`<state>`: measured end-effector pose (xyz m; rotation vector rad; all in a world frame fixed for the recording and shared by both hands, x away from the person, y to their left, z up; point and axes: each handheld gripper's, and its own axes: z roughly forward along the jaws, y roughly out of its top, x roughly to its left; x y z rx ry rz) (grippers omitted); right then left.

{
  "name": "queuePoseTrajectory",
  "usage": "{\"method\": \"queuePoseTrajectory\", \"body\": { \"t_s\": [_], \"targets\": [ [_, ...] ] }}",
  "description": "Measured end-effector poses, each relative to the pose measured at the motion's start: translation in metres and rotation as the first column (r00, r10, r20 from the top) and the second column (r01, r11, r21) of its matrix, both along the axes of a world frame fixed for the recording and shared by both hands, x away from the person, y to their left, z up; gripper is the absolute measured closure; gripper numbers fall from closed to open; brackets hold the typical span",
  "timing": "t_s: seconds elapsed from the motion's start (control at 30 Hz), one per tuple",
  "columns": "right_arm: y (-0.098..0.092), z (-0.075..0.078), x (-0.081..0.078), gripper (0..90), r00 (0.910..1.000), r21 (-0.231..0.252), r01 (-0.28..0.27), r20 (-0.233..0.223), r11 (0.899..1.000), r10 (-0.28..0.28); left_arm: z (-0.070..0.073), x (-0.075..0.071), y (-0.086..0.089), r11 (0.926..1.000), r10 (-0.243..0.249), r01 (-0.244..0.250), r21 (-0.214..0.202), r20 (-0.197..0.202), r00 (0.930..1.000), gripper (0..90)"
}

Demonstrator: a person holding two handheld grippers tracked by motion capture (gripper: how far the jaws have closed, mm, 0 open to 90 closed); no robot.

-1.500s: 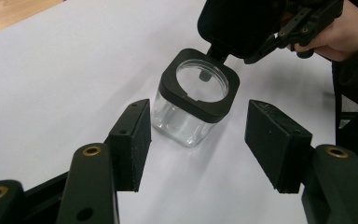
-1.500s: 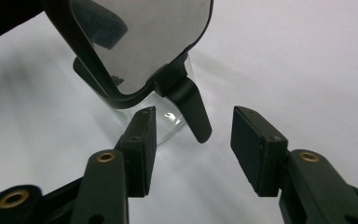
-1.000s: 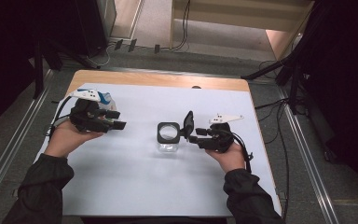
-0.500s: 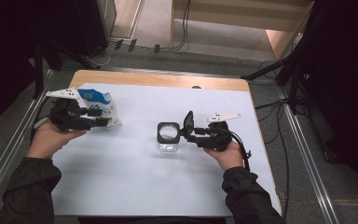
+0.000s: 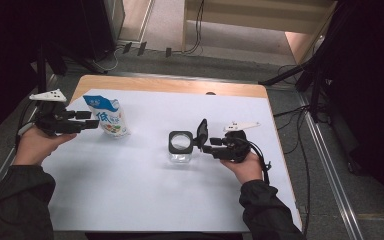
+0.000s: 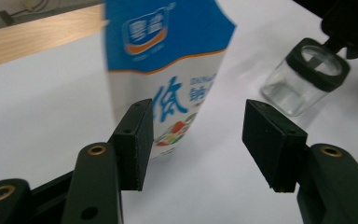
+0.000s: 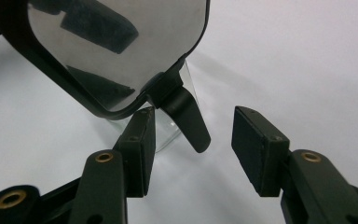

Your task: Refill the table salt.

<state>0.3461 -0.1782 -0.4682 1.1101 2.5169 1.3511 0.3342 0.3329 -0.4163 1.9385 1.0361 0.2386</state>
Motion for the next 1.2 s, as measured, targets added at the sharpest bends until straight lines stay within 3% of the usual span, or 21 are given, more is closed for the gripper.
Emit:
{"method": "queuePoseTrajectory", "body": {
  "t_s": [0.1, 0.27, 0.6, 0.8, 0.93, 1.07, 1.2],
  "targets": [
    [-0.002, 0.0, -0.002, 51.2, 1.0, -0.001, 0.004, 0.001, 1.0, -0.004, -0.004, 0.007, 0.012, 0.9991, 0.034, -0.035, -0.025, -0.01, 0.9994, 44.1],
    [-0.006, -0.002, -0.006, 51.2, 0.9999, -0.007, 0.013, 0.001, 1.0, -0.013, -0.009, 0.019, 0.019, 0.9989, 0.044, -0.044, -0.016, -0.026, 0.9987, 42.9],
    [-0.018, -0.004, -0.016, 51.2, 0.9989, -0.007, 0.047, -0.001, 0.999, -0.047, -0.009, 0.042, 0.012, 0.9998, 0.01, -0.01, -0.02, -0.004, 0.9999, 45.2],
    [-0.025, -0.005, -0.021, 51.2, 0.9981, -0.002, 0.062, 0.002, 0.998, -0.062, -0.014, 0.054, 0.006, 0.9973, -0.055, 0.055, -0.049, 0.001, 0.9985, 47.3],
    [-0.026, -0.005, -0.026, 51.2, 0.9978, 0.003, 0.066, 0.001, 0.998, -0.066, -0.014, 0.058, -0.001, 0.9958, -0.087, 0.088, -0.028, 0.011, 0.9961, 49.8],
    [-0.024, -0.006, -0.028, 51.2, 0.9985, -0.006, 0.054, 0.006, 0.999, -0.054, -0.015, 0.06, -0.006, 0.9942, -0.104, 0.104, -0.025, 0.03, 0.9942, 54.0],
    [-0.023, -0.006, -0.029, 51.3, 0.9988, -0.002, 0.048, 0.005, 0.999, -0.048, -0.016, 0.06, -0.009, 0.9918, -0.122, 0.123, -0.035, 0.025, 0.9922, 58.7]
  ]
}}
